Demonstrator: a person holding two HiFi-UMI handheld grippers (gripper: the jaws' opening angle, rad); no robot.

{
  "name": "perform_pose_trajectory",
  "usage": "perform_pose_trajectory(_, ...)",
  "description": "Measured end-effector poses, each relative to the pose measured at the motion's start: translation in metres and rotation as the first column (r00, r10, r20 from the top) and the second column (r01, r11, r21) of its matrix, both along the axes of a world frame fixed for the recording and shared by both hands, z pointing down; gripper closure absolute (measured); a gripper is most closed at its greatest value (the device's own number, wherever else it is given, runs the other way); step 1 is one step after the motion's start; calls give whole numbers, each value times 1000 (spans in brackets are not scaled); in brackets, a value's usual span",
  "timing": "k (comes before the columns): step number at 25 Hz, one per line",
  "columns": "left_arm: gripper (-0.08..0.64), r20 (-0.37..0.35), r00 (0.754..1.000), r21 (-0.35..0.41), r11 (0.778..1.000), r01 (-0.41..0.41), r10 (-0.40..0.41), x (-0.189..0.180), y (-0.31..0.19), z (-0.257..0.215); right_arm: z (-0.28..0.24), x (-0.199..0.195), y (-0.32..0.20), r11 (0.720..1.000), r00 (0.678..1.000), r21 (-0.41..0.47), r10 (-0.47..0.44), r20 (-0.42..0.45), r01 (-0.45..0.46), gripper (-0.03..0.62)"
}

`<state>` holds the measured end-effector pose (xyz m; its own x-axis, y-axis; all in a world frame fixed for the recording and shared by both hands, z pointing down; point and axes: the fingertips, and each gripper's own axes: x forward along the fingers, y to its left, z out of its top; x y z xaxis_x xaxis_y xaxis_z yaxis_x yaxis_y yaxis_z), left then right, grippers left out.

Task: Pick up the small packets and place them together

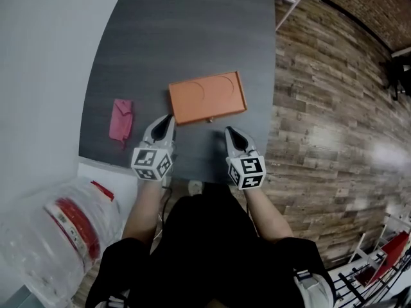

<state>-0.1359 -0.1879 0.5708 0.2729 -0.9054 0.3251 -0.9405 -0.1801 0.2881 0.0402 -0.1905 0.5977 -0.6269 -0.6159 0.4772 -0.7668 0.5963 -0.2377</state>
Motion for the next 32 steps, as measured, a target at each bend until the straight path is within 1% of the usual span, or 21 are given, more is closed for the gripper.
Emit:
perform_pose_trajectory(1, 534, -6, 1000, -25, 1000, -7, 7, 1, -2, 5, 4, -3, -1, 1000, 1000, -10, -5, -4, 5, 589)
perform_pose_trajectory(3, 473, -14, 1000, -70, 997, -29, 28, 4, -6, 15, 12, -8, -3, 1000, 1000, -27, -16, -13, 16, 589)
perform_pose_trajectory(4, 466, -12, 999, -84, 996, -35, 34, 5, -8, 19, 16, -11, -4, 999, 1000, -35, -22, -17, 21, 589)
perform_pose_trajectory(7, 467, -13, 999, -109, 994, -31, 30, 3, -12, 29, 26, -18, -3, 998, 999, -58, -37, -28, 35, 589)
perform_pose_trajectory(11, 465, -52, 998, -139, 990, -27, 20, 1, -18, 34, 37, -23, -2, 995, 998, -89, -55, -39, 51, 580)
perform_pose_trajectory(15, 474, -92, 996, -166, 985, -37, 22, 1, -18, 34, 49, -32, -1, 990, 995, -125, -72, -67, 64, 511)
perform_pose_trajectory(18, 476, -81, 996, -184, 982, -46, 32, 2, -18, 34, 56, -37, -3, 990, 994, -130, -63, -85, 52, 491)
perform_pose_trajectory(22, 476, -93, 995, -192, 980, -51, 34, 3, -18, 34, 58, -39, -9, 992, 995, -123, -37, -97, 25, 457)
perform_pose_trajectory(27, 476, -93, 995, -193, 980, -47, 30, 3, -19, 34, 58, -44, -15, 993, 995, -118, -27, -94, 16, 459)
perform_pose_trajectory(30, 476, -91, 995, -198, 979, -44, 26, 3, -18, 34, 59, -43, -16, 993, 994, -119, -7, -105, -5, 482)
perform_pose_trajectory(32, 477, -95, 995, -204, 978, -45, 26, 3, -18, 35, 59, -42, -17, 993, 994, -118, 4, -106, -17, 482)
